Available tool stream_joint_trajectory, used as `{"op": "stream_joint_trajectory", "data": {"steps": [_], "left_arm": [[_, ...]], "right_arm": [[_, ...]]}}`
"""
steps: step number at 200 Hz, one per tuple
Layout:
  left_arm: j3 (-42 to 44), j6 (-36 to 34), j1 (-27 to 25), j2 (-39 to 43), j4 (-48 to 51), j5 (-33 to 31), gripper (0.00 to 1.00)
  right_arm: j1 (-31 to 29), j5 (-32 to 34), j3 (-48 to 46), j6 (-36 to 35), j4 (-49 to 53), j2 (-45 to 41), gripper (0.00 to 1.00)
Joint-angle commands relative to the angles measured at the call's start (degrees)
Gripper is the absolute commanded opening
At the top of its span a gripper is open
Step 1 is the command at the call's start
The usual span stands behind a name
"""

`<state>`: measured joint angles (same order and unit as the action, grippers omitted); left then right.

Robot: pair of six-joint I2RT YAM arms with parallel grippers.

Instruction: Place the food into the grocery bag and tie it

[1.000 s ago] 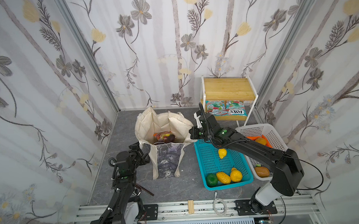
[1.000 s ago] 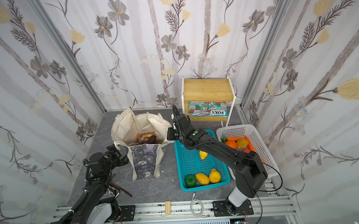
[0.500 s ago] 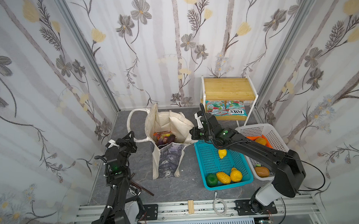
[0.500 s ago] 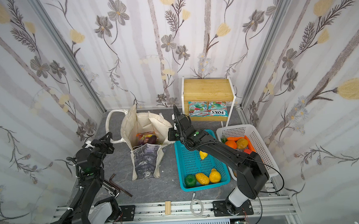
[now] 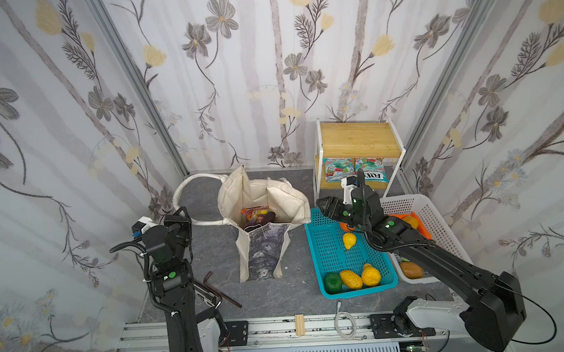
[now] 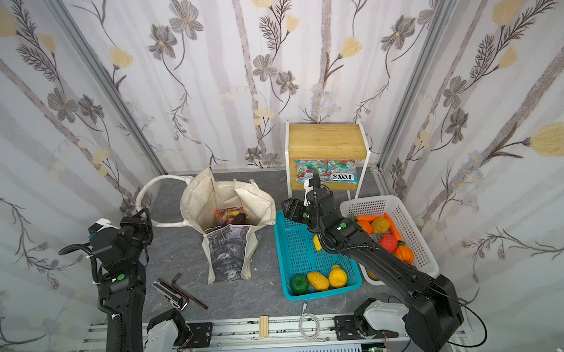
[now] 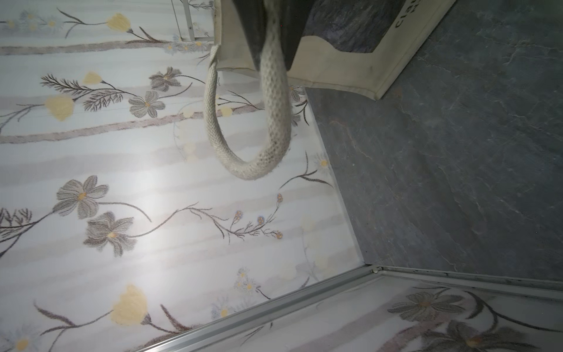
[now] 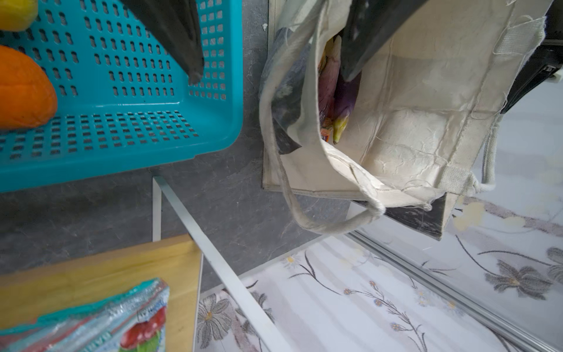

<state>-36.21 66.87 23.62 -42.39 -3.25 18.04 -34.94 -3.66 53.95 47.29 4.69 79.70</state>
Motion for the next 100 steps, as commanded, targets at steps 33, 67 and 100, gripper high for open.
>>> {"op": "stream_joint_trajectory", "data": {"steps": [33, 67, 100], "left_arm": [[-0.9, -3.9, 0.2, 0.8, 3.4, -1.9, 0.0], [-0.6, -4.6, 0.2, 1.1, 4.3, -1.4, 0.0], [-0.4, -4.8, 0.2, 1.0, 4.4, -1.2, 0.0]], "right_arm": [[-0.3, -11.8, -5.7, 16.4, -17.1, 6.4, 0.6], [-3.3, -12.4, -3.8, 19.8, -22.4, 11.0, 0.6], [-5.0, -15.7, -5.6, 28.9, -37.0, 17.6, 0.61]]}}
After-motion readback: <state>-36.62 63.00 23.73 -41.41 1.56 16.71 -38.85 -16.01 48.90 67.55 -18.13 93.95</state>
